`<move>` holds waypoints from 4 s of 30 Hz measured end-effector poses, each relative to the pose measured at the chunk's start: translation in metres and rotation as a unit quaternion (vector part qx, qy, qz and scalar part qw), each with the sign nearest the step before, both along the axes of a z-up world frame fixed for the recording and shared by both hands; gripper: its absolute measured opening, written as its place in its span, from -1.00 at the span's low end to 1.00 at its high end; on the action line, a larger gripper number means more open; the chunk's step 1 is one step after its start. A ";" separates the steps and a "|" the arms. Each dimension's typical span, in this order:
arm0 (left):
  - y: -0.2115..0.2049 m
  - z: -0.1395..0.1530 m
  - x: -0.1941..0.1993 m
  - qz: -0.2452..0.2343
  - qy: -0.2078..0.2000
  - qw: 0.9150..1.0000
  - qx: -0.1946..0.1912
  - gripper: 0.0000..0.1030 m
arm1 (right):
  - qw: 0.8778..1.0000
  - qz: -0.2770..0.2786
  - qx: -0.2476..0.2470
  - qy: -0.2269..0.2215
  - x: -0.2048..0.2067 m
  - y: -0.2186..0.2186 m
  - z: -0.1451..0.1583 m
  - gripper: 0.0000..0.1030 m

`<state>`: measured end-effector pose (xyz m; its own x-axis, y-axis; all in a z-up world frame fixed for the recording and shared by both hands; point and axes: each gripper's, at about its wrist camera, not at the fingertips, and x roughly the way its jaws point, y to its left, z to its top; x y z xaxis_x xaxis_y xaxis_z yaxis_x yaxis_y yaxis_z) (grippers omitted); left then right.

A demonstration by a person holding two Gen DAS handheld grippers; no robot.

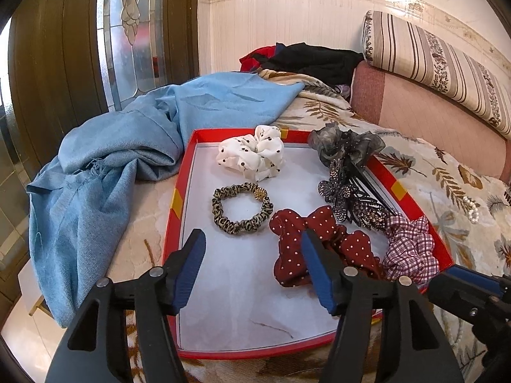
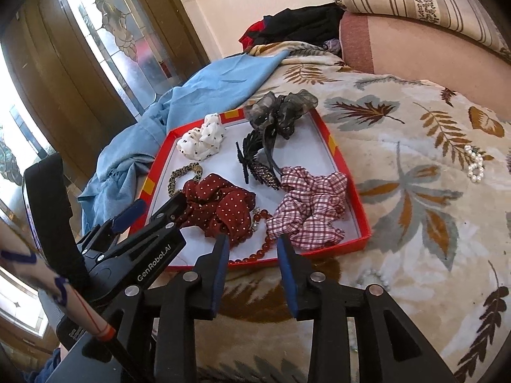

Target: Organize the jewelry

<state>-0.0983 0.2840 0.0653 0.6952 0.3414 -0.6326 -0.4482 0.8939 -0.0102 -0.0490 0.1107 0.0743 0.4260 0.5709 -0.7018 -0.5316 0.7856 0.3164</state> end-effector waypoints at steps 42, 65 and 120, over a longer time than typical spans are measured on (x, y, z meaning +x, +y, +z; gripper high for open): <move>-0.094 0.098 -0.105 -0.005 -0.019 0.996 0.087 1.00 | 0.987 -0.080 -0.017 -0.135 -0.119 -0.132 0.070 0.76; -0.082 0.085 -0.099 0.003 0.006 0.997 0.077 1.00 | 0.985 -0.052 -0.043 -0.160 -0.136 -0.109 0.069 0.77; -0.051 0.069 -0.100 0.043 0.018 0.997 0.056 1.00 | 0.988 -0.032 -0.058 -0.137 -0.135 -0.093 0.051 0.77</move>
